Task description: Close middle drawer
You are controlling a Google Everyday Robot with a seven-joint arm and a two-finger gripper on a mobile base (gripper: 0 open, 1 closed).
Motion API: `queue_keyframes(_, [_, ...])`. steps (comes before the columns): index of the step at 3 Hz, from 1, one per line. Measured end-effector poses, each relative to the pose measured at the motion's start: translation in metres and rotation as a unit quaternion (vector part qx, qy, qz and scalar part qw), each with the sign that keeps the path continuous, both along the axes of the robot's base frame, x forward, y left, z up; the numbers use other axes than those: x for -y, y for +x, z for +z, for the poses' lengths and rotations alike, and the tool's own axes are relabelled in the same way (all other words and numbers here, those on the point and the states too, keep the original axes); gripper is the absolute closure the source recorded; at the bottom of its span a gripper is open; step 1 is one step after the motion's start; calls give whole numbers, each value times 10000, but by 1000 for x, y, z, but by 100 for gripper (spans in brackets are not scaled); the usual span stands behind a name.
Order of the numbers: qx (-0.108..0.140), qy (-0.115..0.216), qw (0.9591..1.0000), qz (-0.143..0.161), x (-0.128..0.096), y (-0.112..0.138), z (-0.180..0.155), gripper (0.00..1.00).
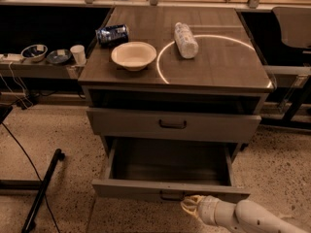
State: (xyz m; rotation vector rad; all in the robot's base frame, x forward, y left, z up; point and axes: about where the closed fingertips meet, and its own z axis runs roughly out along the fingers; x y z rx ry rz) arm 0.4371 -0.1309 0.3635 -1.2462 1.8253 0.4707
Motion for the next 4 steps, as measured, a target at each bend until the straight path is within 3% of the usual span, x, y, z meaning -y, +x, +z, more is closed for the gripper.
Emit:
queue_keyframes(1, [57,3,10000,-32,-2,4,-1,100])
queue_keyframes(2, [361,131,9990,-237,-2,22,-6,100])
queue_keyframes(4, [915,490,9942,-294,-21,64,-22,100])
